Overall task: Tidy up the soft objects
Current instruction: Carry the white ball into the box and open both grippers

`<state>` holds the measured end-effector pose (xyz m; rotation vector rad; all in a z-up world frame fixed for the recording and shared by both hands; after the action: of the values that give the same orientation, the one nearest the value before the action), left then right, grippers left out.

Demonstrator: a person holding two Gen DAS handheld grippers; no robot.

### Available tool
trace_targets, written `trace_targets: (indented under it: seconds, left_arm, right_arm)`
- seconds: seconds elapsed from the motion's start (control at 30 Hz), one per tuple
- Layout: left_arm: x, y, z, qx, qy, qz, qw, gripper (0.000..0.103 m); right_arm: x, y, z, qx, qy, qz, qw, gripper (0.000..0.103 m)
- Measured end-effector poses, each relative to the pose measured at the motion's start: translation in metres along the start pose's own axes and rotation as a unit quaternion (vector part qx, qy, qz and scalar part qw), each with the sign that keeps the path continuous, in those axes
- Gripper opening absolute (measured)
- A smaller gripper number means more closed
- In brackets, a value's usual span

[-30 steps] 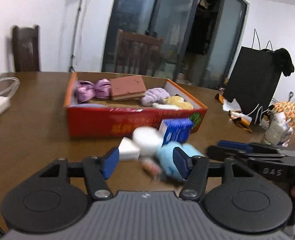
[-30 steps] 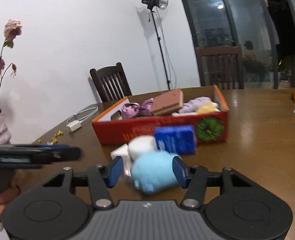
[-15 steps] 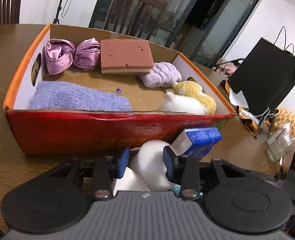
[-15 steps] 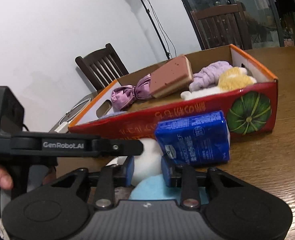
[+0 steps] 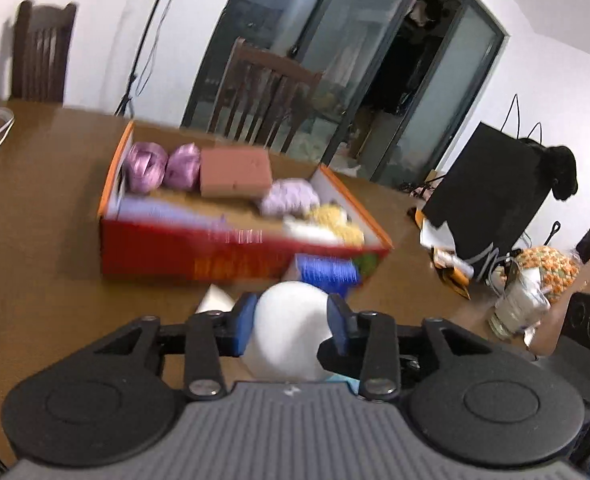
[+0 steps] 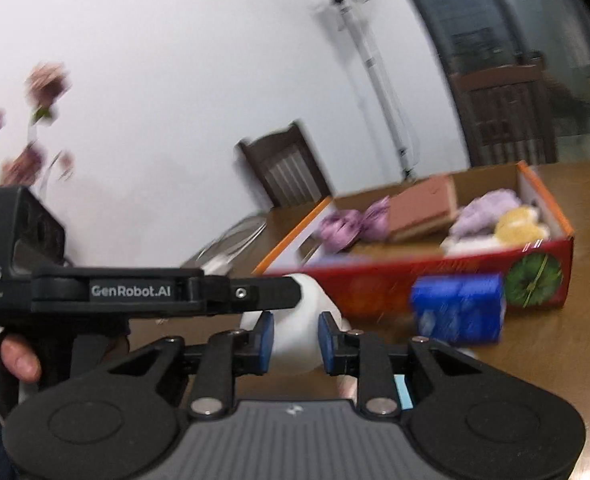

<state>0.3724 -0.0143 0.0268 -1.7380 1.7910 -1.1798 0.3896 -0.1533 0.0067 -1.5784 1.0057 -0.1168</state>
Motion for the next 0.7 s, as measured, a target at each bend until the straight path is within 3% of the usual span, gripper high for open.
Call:
trace_targets:
  seconds: [0.1, 0.3, 0.7]
  left_arm:
    - [0.003, 0.031, -0.016, -0.007, -0.012, -0.005, 0.9999, 0.039]
    - [0.012, 0.066, -0.022, -0.027, 0.007, -0.014, 0.9995, 0.039]
    - [-0.002, 0.102, -0.019, -0.049, 0.008, -0.031, 0.9983, 0.039]
  right_arm:
    - [-0.017, 0.029, -0.013, -0.035, -0.016, -0.004, 0.999, 0.024]
    - [-0.026, 0.082, -0.029, -0.096, -0.013, 0.026, 0.995, 0.025]
    - [-0.019, 0.104, -0.051, -0.088, 0.011, 0.06, 0.994, 0.025]
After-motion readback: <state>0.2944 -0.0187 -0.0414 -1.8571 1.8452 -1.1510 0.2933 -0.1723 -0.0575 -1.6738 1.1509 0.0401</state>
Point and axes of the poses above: each gripper's, at about its wrist camera, not at the fingertips, and z roughly the way its jaws point, x to its right, y to its underside, the point moved 7 cm from there along z, roughly the way its jaws point, and after that the axes turned 10 degrees about -y, right-handed, at the moved point
